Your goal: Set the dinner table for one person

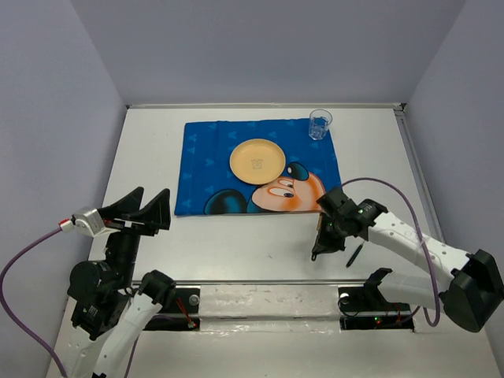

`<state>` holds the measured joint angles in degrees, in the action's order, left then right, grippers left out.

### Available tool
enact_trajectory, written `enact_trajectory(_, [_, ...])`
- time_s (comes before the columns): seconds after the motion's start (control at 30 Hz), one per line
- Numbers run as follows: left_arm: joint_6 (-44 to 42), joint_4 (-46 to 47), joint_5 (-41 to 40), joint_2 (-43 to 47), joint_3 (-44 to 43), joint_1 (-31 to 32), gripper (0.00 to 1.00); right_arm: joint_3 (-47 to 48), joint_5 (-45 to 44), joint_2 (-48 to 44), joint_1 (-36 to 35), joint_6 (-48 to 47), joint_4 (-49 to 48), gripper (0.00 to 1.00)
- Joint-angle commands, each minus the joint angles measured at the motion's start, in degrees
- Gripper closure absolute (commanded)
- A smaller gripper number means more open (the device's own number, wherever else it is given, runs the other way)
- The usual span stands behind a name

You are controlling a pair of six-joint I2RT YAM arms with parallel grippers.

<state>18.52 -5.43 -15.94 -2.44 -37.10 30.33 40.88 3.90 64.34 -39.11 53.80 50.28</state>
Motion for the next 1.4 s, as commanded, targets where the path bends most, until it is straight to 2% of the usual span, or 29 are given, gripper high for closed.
enact_trajectory(0.0, [-0.4,2.3,-0.4,-0.5,-0.3,0.2,0.01,9.9,-3.5,-0.9,-0.5,-4.9,2.3,1.0])
enact_trajectory(0.1, [-0.4,2.3,-0.4,-0.8,-0.3,0.2,0.01,17.3,-5.6,4.2,-0.5,-15.7,1.2,1.0])
enact_trajectory(0.17, [-0.6,2.2,-0.4,-1.3,-0.3,0.1,0.01,23.1,-9.0,11.3,-0.5,-23.9,0.1,1.0])
enact_trajectory(0.2, [-0.6,2.2,-0.5,-1.3,-0.3,0.1,0.01,23.1,-9.0,13.5,0.0,-26.7,-1.0,1.0])
enact_trajectory(0.33, [-0.4,1.8,-1.1,-2.0,-0.3,0.1,0.01,30.3,-4.4,22.6,3.5,-36.5,-9.2,1.0])
enact_trajectory(0.43, [-0.6,1.8,-0.8,-3.3,-0.3,0.0,0.01,31.6,4.3,27.9,10.6,-40.2,-15.8,1.0])
enact_trajectory(0.5, [-0.5,1.7,-0.6,-3.7,-0.3,0.0,0.01,33.4,6.3,33.0,14.7,-42.6,-17.6,1.0])
enact_trajectory(0.7, [-0.6,1.4,-1.5,-4.6,-0.4,-0.1,0.01,39.7,11.6,43.1,20.6,-45.0,-19.9,1.0])
enact_trajectory(1.07, [-0.8,1.7,-1.0,-6.1,-0.4,-0.5,0.01,49.9,15.8,54.8,24.1,-45.4,-18.9,1.0])
enact_trajectory(1.37, [-0.9,1.8,-0.6,-6.8,-0.3,-1.0,0.01,50.3,15.9,55.3,25.1,-44.5,-17.9,1.0])
